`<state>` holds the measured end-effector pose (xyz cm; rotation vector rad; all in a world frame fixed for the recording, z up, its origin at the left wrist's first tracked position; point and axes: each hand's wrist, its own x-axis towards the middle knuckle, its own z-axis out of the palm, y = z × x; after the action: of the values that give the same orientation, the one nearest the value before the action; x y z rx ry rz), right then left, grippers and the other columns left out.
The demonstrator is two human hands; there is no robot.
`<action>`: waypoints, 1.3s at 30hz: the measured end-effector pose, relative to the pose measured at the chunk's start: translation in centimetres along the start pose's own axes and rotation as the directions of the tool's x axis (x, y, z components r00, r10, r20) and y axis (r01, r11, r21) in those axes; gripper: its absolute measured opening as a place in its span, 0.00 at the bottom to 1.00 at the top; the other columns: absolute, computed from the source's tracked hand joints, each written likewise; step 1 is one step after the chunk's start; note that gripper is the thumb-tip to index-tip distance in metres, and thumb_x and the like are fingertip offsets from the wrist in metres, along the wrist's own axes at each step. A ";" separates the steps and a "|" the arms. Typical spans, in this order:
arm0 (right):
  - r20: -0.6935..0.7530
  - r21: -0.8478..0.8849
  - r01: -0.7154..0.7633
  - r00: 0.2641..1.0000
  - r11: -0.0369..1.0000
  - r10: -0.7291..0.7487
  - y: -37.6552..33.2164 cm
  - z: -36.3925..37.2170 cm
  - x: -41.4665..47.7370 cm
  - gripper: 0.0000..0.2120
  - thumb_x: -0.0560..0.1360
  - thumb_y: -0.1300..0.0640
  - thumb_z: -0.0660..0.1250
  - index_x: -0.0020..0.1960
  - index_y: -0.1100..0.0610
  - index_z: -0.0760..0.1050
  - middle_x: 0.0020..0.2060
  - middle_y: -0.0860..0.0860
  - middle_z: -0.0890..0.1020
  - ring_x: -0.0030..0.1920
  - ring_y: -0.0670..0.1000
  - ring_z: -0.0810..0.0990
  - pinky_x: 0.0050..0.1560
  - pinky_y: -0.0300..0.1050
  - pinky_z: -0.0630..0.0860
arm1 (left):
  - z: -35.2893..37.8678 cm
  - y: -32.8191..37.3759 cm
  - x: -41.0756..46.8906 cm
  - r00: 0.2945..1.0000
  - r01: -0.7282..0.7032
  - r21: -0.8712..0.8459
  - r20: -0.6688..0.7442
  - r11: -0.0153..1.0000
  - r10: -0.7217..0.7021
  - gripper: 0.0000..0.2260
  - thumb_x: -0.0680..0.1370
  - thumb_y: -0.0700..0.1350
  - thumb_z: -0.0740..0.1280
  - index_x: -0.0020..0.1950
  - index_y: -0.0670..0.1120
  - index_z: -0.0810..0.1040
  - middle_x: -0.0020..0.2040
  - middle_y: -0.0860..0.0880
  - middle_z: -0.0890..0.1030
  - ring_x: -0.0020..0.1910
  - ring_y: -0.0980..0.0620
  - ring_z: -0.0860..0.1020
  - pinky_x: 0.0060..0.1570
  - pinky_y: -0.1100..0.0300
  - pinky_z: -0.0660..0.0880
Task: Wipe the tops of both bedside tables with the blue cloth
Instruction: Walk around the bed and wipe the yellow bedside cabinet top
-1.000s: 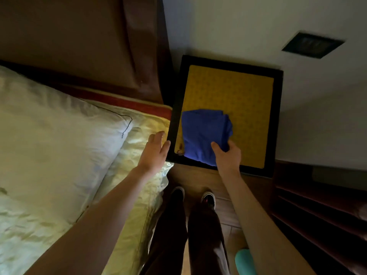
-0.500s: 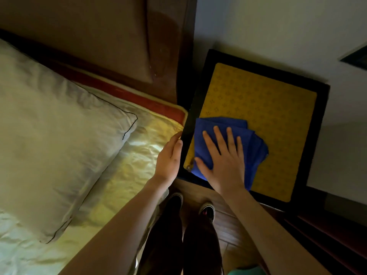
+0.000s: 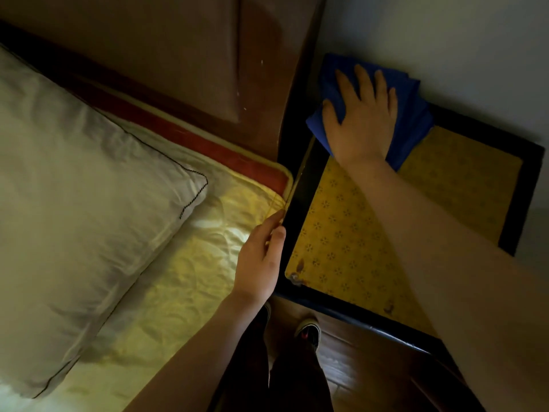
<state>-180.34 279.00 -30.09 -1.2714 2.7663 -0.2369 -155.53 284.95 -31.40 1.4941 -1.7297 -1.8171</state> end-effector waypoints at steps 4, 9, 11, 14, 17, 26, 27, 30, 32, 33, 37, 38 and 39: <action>0.022 0.001 0.002 1.000 1.000 -0.002 -0.1 -0.2 0.3 0.28 0.79 0.39 0.48 0.77 0.46 0.59 0.77 0.50 0.60 0.78 0.58 0.54 0.76 0.59 0.49 | 0.0 -0.5 0.4 0.999 -0.016 -0.048 0.030 0.999 0.017 0.16 0.82 0.53 0.57 0.68 0.56 0.74 0.64 0.59 0.78 0.66 0.64 0.72 0.67 0.61 0.69; 0.064 -0.046 0.011 0.998 0.999 -0.008 -1.0 -0.5 -9.6 0.26 0.81 0.41 0.47 0.77 0.46 0.56 0.77 0.50 0.60 0.78 0.58 0.53 0.76 0.61 0.51 | 0.1 -0.9 0.5 1.000 -0.011 -0.079 0.019 0.997 0.013 0.22 0.79 0.60 0.56 0.71 0.55 0.72 0.68 0.56 0.76 0.68 0.59 0.72 0.70 0.50 0.68; 0.092 -0.044 0.007 0.996 0.999 -0.003 -1.7 -0.6 -15.2 0.26 0.81 0.41 0.48 0.78 0.46 0.56 0.78 0.49 0.59 0.78 0.58 0.53 0.76 0.61 0.52 | 0.1 -0.8 0.4 0.999 -0.022 -0.088 0.022 0.996 0.024 0.22 0.79 0.59 0.56 0.71 0.55 0.72 0.68 0.56 0.76 0.68 0.58 0.72 0.70 0.49 0.68; 0.153 -0.063 0.008 0.988 0.998 0.002 -2.4 -0.5 -21.9 0.27 0.81 0.41 0.50 0.78 0.45 0.54 0.78 0.48 0.57 0.79 0.57 0.51 0.75 0.62 0.53 | 0.1 -0.5 0.3 0.999 -0.022 -0.100 0.032 0.995 0.025 0.19 0.80 0.57 0.56 0.68 0.57 0.74 0.66 0.56 0.78 0.66 0.57 0.75 0.67 0.48 0.71; 0.177 -0.101 -0.018 0.983 0.995 0.036 -2.5 -0.3 -25.4 0.28 0.80 0.40 0.52 0.78 0.45 0.54 0.78 0.48 0.58 0.78 0.57 0.52 0.75 0.63 0.54 | 0.0 -0.1 0.1 1.000 0.006 -0.113 0.019 0.994 -0.004 0.19 0.79 0.57 0.56 0.67 0.57 0.76 0.64 0.55 0.80 0.64 0.58 0.76 0.66 0.48 0.72; 0.077 -0.061 0.000 0.997 0.998 0.004 -0.7 -0.5 -15.7 0.26 0.80 0.40 0.52 0.77 0.45 0.59 0.76 0.49 0.62 0.78 0.57 0.55 0.76 0.60 0.53 | -0.1 -0.5 0.3 1.000 0.024 -0.091 0.017 0.996 -0.023 0.19 0.80 0.56 0.58 0.70 0.56 0.74 0.67 0.56 0.77 0.67 0.60 0.73 0.69 0.51 0.70; 0.055 -0.062 -0.010 0.998 0.998 0.013 -0.4 -0.3 -13.4 0.26 0.80 0.40 0.51 0.77 0.45 0.59 0.77 0.49 0.62 0.78 0.57 0.55 0.76 0.59 0.52 | -0.1 -0.5 0.4 1.000 0.018 -0.086 0.011 0.996 -0.017 0.19 0.80 0.55 0.58 0.70 0.55 0.74 0.66 0.56 0.77 0.67 0.60 0.73 0.68 0.52 0.70; -0.010 -0.045 -0.045 0.999 0.998 0.045 0.3 0.1 -7.2 0.26 0.79 0.40 0.50 0.76 0.44 0.60 0.76 0.49 0.63 0.77 0.57 0.56 0.76 0.58 0.52 | 0.0 -0.6 0.5 1.000 0.011 -0.100 0.008 0.995 -0.010 0.18 0.81 0.53 0.59 0.69 0.54 0.74 0.65 0.55 0.78 0.66 0.60 0.74 0.67 0.54 0.71; -0.028 -0.036 -0.061 0.998 0.997 0.060 0.6 0.0 -3.7 0.27 0.79 0.40 0.49 0.76 0.44 0.60 0.76 0.50 0.63 0.77 0.57 0.56 0.76 0.57 0.52 | 0.0 -0.6 0.6 1.000 0.008 -0.113 0.015 0.994 -0.006 0.17 0.81 0.51 0.59 0.69 0.52 0.75 0.65 0.53 0.78 0.66 0.58 0.75 0.67 0.53 0.71; -0.024 -0.038 -0.067 0.998 0.997 0.066 0.8 -0.1 -2.2 0.27 0.79 0.40 0.48 0.76 0.44 0.59 0.77 0.49 0.62 0.77 0.57 0.55 0.76 0.57 0.51 | 0.0 -0.6 0.5 1.000 0.002 -0.117 0.019 0.993 0.000 0.17 0.81 0.50 0.59 0.69 0.52 0.75 0.65 0.53 0.79 0.66 0.57 0.75 0.67 0.52 0.71; -0.010 0.000 -0.082 0.997 0.997 0.082 1.4 -0.3 1.5 0.27 0.79 0.40 0.47 0.76 0.45 0.59 0.76 0.50 0.63 0.77 0.56 0.56 0.76 0.56 0.49 | 0.0 -0.2 0.4 0.999 -0.027 -0.109 0.033 0.994 0.030 0.17 0.82 0.50 0.58 0.69 0.50 0.75 0.64 0.53 0.80 0.66 0.55 0.75 0.67 0.50 0.71; -0.005 0.011 -0.082 0.997 0.997 0.082 1.4 -0.3 1.9 0.27 0.79 0.40 0.47 0.76 0.45 0.60 0.76 0.50 0.64 0.77 0.56 0.57 0.76 0.56 0.49 | 0.0 -0.3 0.5 0.999 -0.026 -0.101 0.036 0.995 0.030 0.18 0.81 0.51 0.58 0.69 0.50 0.74 0.64 0.53 0.80 0.66 0.55 0.75 0.67 0.50 0.71; -0.003 0.018 -0.079 0.997 0.997 0.079 1.4 -0.4 2.1 0.27 0.79 0.40 0.47 0.76 0.45 0.60 0.76 0.50 0.64 0.77 0.56 0.57 0.76 0.56 0.49 | 0.0 -0.3 0.5 0.999 -0.022 -0.089 0.038 0.996 0.025 0.19 0.81 0.53 0.57 0.69 0.50 0.74 0.64 0.53 0.80 0.66 0.55 0.75 0.67 0.49 0.71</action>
<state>-182.79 278.30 -30.01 -1.1560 2.8036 -0.2580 -155.61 284.66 -31.88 1.4068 -1.6535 -1.8974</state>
